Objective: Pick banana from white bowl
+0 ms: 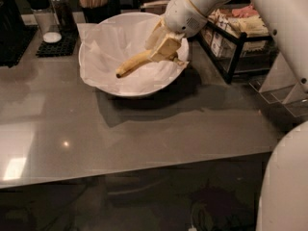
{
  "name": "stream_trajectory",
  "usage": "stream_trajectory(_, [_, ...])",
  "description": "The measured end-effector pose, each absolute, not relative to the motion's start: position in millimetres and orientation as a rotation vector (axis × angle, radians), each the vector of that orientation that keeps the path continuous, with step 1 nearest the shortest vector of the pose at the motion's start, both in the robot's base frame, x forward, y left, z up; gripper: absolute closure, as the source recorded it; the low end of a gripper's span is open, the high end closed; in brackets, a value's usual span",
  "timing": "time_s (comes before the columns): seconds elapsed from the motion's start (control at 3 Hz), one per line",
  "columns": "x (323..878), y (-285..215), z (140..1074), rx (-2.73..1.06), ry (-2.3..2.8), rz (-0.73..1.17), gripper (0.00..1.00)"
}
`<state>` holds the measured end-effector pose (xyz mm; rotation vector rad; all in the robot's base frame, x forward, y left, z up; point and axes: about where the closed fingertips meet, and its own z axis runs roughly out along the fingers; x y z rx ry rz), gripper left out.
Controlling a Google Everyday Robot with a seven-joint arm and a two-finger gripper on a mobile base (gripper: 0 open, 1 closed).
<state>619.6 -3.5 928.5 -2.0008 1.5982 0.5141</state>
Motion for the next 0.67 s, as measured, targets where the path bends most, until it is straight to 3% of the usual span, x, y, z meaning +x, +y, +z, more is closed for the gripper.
stream_trajectory(0.67, [565.1,-31.6,957.6,-1.929,1.626,0.522,1.0])
